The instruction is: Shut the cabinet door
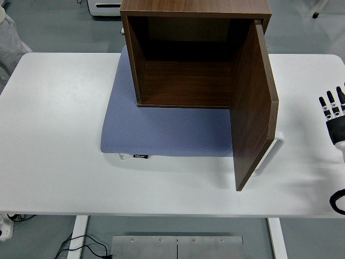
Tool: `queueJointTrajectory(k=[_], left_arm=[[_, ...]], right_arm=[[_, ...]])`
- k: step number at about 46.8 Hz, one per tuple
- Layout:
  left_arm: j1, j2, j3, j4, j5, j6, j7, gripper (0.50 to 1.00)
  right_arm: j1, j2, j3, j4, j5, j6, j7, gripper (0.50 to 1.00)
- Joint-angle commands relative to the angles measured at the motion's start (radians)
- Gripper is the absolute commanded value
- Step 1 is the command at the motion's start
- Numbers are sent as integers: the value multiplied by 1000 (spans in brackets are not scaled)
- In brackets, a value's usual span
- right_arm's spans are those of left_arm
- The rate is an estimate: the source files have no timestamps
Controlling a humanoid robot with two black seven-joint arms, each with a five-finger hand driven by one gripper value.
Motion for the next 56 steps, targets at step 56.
queueJointTrajectory(k=[56], left_arm=[[11,0,-1,0,-1,0,0,1000]], right_arm=[[0,-5,0,1,0,0,1,1000]])
